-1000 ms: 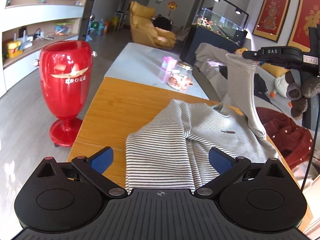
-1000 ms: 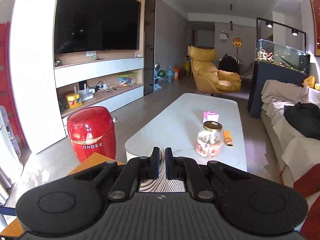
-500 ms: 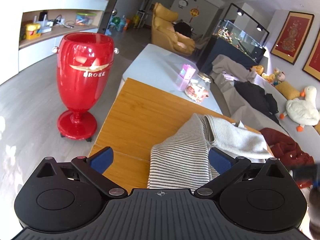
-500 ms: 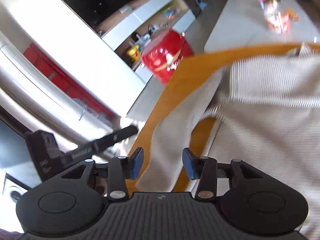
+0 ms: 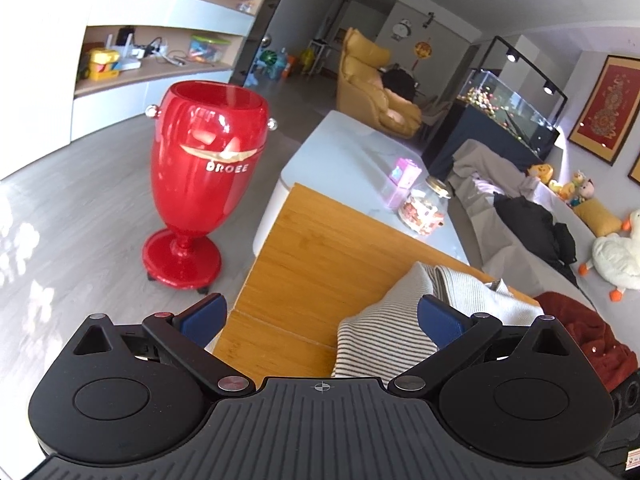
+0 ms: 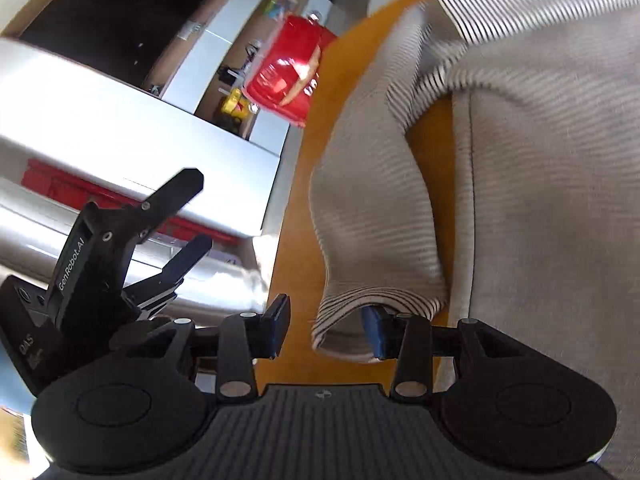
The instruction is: Fold clothes
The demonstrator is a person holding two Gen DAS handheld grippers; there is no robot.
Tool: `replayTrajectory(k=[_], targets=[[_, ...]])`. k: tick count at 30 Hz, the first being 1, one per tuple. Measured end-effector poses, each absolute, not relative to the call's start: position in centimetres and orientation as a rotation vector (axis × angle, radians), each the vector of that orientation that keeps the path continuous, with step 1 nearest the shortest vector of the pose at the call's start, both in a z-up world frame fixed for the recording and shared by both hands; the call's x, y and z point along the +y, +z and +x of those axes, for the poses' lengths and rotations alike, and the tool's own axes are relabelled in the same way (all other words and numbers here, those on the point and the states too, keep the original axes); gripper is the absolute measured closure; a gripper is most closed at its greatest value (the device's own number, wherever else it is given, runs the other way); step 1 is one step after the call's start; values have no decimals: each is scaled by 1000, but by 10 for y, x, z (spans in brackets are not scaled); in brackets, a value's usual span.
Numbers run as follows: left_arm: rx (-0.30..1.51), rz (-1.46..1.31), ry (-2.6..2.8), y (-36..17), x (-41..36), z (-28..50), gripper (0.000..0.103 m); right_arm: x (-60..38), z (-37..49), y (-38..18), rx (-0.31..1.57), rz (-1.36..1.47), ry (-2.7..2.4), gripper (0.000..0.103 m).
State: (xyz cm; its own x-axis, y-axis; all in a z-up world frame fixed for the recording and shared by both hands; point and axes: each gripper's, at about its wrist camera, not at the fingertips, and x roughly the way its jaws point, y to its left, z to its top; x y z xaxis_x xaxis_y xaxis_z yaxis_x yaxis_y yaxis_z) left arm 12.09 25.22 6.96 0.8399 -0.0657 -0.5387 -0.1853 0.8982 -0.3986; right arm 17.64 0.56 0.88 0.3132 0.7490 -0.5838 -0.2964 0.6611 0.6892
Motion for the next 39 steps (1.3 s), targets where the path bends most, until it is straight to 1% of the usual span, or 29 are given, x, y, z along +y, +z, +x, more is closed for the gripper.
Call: replayTrajectory(k=[1,3,5,6,10,11,13,17,19,21,23,24,25,26,30,31,32,33,34,36,37,39], targets=[[578,-457,66,69,252,122,0,3,181,14,1004,480,727,81],[583,-465,65,68,250,124,0,-3,190,25,943,424,718,97],[582,-471,59,69,248,128,0,-13,200,37,903,423,707,99],[579,-469,55,70,246,130,0,-22,206,50,849,403,699,99],[567,-454,41,74,238,137,0,-64,227,124,521,264,647,101],[567,-448,33,75,233,140,0,-74,232,141,451,232,627,103],[572,-431,12,75,223,146,0,-99,247,171,347,185,570,103],[593,-370,-64,75,190,163,0,-149,266,197,270,159,476,103],[601,-328,-118,75,171,171,0,-173,274,193,296,165,458,103],[609,-276,-159,74,151,179,0,-187,283,172,433,202,510,101],[617,-228,-188,72,133,186,0,-187,289,143,576,223,549,89],[625,-202,-202,70,125,189,0,-181,287,122,634,221,559,64],[638,-175,-208,67,118,191,0,-176,286,105,671,221,566,46],[651,-148,-215,64,112,192,0,-171,284,89,697,228,578,43],[697,-65,-229,52,93,194,0,-149,284,33,776,239,603,43],[705,-65,-231,50,93,193,0,-142,285,25,786,218,608,46],[711,-71,-232,49,93,192,0,-135,286,17,796,195,614,53],[716,-77,-232,48,94,190,0,-128,287,9,805,171,619,70],[718,-83,-229,47,95,189,0,-112,285,10,786,114,622,85],[716,-92,-220,47,98,186,0,-100,280,20,731,56,641,92],[715,-97,-216,48,99,187,0,-99,277,36,673,33,641,100],[713,-107,-207,49,102,189,0,-106,273,71,551,-10,624,100]])
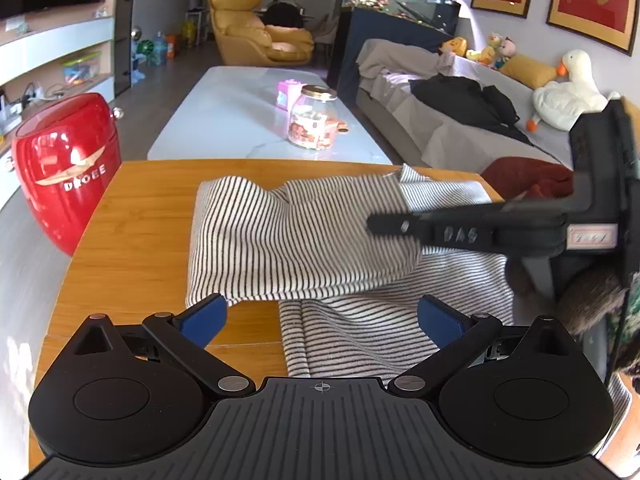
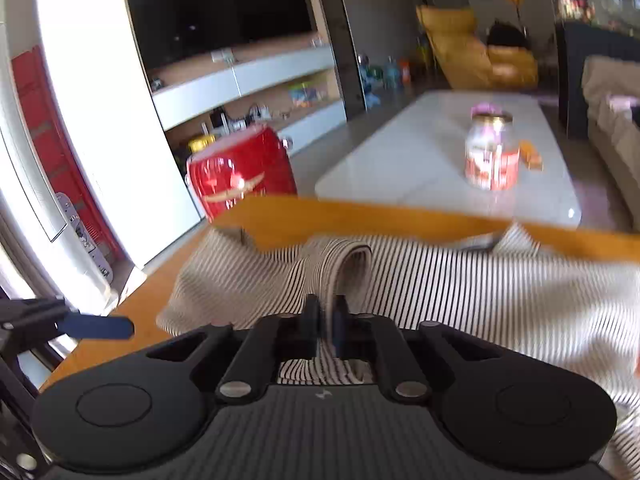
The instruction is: Fold clothes
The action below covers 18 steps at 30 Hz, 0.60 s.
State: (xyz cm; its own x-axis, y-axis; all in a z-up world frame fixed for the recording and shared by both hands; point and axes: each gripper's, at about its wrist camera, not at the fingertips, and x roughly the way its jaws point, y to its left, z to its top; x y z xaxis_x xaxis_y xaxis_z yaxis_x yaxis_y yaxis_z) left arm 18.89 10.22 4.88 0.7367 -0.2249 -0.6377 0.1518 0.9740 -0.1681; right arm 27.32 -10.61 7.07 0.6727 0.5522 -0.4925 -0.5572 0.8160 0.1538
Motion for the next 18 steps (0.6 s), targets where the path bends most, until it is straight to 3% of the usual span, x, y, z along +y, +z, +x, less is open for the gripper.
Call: replayTrajectory(k=[3,7,18], targets=[[710,-125,-210,48,103,192,0,-134,278,112,449,-15,567,100],[699,-136,-240,48,98,194,0,-186,297,125,440,-2,416,100],[552,-174,-340,60,57,240,0,-236,318,16,706,69,218,98]])
